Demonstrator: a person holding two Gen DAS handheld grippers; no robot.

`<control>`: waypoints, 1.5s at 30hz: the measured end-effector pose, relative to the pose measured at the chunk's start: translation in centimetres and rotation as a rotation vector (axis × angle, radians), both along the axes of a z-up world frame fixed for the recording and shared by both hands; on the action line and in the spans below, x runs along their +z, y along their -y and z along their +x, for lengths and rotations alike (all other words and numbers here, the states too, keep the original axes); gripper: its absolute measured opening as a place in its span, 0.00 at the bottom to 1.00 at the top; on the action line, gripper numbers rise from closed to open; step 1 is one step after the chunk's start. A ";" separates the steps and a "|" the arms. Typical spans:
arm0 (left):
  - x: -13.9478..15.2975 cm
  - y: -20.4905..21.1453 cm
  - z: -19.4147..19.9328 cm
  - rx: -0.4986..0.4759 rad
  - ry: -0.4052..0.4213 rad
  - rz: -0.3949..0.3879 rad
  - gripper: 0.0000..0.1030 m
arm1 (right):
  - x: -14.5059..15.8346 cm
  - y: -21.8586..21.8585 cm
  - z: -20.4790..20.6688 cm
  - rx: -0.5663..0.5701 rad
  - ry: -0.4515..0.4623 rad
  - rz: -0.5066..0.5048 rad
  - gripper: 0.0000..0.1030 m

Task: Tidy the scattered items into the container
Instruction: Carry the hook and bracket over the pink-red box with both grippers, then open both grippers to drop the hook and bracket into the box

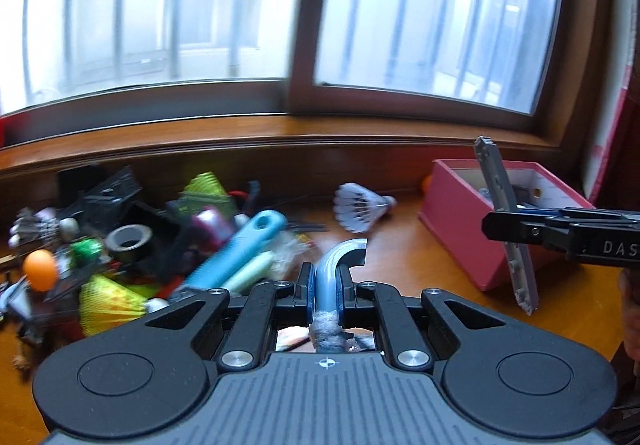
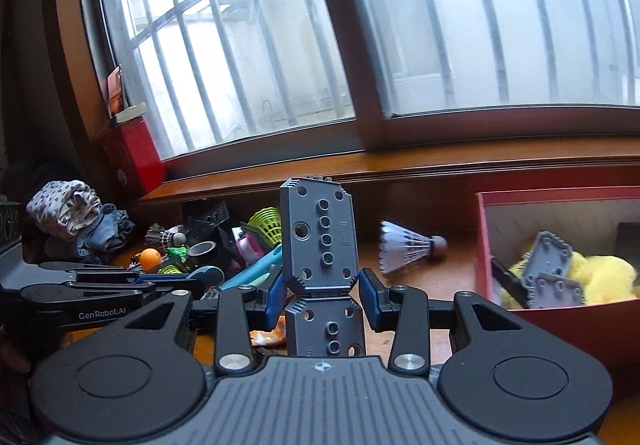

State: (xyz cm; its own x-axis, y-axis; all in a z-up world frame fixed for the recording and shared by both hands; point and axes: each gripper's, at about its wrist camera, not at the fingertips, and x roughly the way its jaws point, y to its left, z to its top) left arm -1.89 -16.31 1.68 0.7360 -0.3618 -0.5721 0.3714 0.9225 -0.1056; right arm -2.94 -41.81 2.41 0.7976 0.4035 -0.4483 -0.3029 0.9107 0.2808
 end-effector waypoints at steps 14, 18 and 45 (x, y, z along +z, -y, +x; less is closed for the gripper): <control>2.6 13.4 2.4 -0.166 0.076 0.002 0.12 | 0.2 11.7 0.1 -0.121 0.012 0.021 0.41; 3.0 17.4 3.7 -0.190 0.075 -0.019 0.12 | 0.2 15.6 0.9 -0.151 0.024 0.026 0.41; 0.7 27.7 7.2 -0.173 0.008 0.043 0.70 | -2.4 25.2 5.9 -0.317 -0.015 -0.022 0.64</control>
